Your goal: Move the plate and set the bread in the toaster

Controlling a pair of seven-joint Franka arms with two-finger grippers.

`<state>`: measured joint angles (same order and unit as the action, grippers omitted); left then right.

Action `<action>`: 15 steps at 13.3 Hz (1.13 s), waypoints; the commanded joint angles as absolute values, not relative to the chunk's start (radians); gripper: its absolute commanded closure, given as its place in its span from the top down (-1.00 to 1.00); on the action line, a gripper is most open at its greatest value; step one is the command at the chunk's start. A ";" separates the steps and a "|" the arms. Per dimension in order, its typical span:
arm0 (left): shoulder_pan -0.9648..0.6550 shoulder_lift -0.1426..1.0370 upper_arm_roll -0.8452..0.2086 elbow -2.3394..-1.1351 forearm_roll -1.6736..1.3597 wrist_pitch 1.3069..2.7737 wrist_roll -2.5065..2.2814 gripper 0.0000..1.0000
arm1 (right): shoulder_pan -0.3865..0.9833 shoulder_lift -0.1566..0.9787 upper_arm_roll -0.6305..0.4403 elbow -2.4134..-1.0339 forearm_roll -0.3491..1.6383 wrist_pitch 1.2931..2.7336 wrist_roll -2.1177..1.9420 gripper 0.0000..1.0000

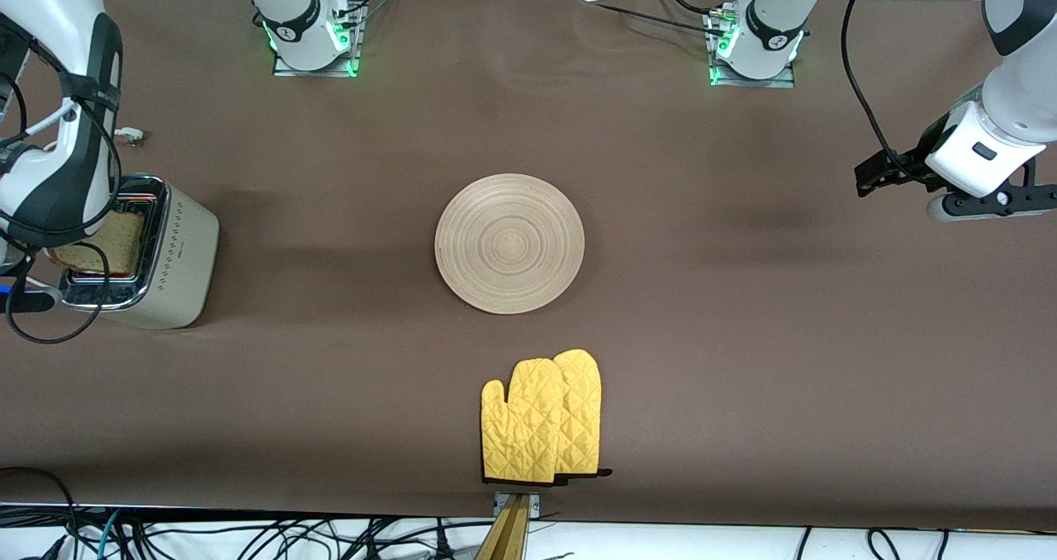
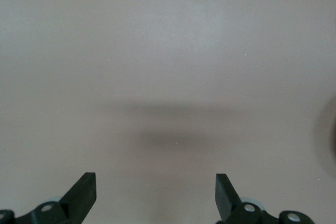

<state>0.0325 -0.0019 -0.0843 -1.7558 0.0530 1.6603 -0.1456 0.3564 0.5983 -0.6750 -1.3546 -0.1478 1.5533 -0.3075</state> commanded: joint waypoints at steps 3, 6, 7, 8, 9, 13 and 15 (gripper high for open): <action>0.031 0.006 -0.087 -1.738 0.054 1.641 -0.147 1.00 | 0.360 0.620 -0.669 -1.351 -0.094 1.577 -0.255 -1.00; 0.032 0.006 -0.087 -1.738 0.054 1.641 -0.147 1.00 | 0.373 0.620 -0.657 -1.351 -0.089 1.566 -0.221 -0.81; 0.032 0.005 -0.087 -1.738 0.054 1.641 -0.147 1.00 | 0.373 0.620 -0.654 -1.353 -0.074 1.565 -0.221 0.35; 0.031 0.005 -0.087 -1.738 0.054 1.641 -0.147 1.00 | 0.365 0.620 -0.653 -1.353 -0.049 1.563 -0.225 0.99; 0.032 0.006 -0.087 -1.738 0.054 1.641 -0.147 1.00 | 0.364 0.617 -0.653 -1.353 -0.041 1.562 -0.233 1.00; 0.032 0.005 -0.087 -1.738 0.054 1.641 -0.147 1.00 | 0.374 0.568 -0.653 -1.327 -0.034 1.562 -0.236 1.00; 0.035 0.005 -0.084 -1.733 0.052 1.641 -0.147 1.00 | 0.374 0.557 -0.660 -1.316 0.041 1.563 -0.236 1.00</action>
